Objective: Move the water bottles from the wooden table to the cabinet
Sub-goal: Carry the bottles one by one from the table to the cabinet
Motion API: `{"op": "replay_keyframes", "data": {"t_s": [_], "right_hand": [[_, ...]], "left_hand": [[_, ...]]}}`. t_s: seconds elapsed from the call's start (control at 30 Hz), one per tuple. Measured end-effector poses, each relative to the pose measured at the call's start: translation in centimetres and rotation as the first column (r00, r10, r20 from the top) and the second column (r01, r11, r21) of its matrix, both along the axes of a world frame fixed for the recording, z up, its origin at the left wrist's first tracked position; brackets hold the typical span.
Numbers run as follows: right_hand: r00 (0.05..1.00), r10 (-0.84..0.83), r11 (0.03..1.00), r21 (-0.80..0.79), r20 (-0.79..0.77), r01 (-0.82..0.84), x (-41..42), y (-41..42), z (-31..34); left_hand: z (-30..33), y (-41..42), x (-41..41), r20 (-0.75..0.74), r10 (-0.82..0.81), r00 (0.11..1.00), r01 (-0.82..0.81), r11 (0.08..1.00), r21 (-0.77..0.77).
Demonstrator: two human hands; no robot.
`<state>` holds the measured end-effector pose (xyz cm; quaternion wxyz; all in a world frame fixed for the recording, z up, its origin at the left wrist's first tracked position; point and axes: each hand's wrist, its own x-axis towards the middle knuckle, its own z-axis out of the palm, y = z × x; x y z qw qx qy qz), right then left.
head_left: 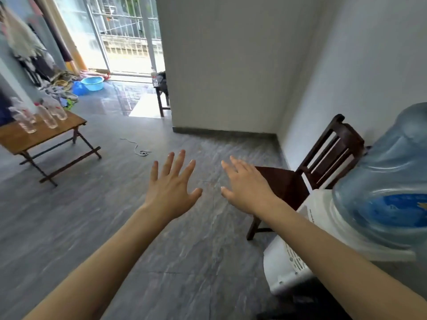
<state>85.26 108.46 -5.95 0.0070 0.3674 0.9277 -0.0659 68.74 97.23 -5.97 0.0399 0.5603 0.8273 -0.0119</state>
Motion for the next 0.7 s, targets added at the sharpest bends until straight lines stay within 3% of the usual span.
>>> {"op": "replay_keyframes", "data": {"t_s": [0.43,0.7], "right_hand": [[0.881,0.47,0.881,-0.028,-0.045,-0.472,-19.0,-11.3,0.7],[0.843,0.538,0.838,-0.116,0.002,-0.534,-27.4,-18.0,0.2]], "left_hand": [[1.5,-16.9,-11.0,-0.014,0.471,0.882,-0.471,0.882,0.032],[2.2,-24.8,-17.7,0.01,0.593,0.805,-0.593,0.805,0.015]]}}
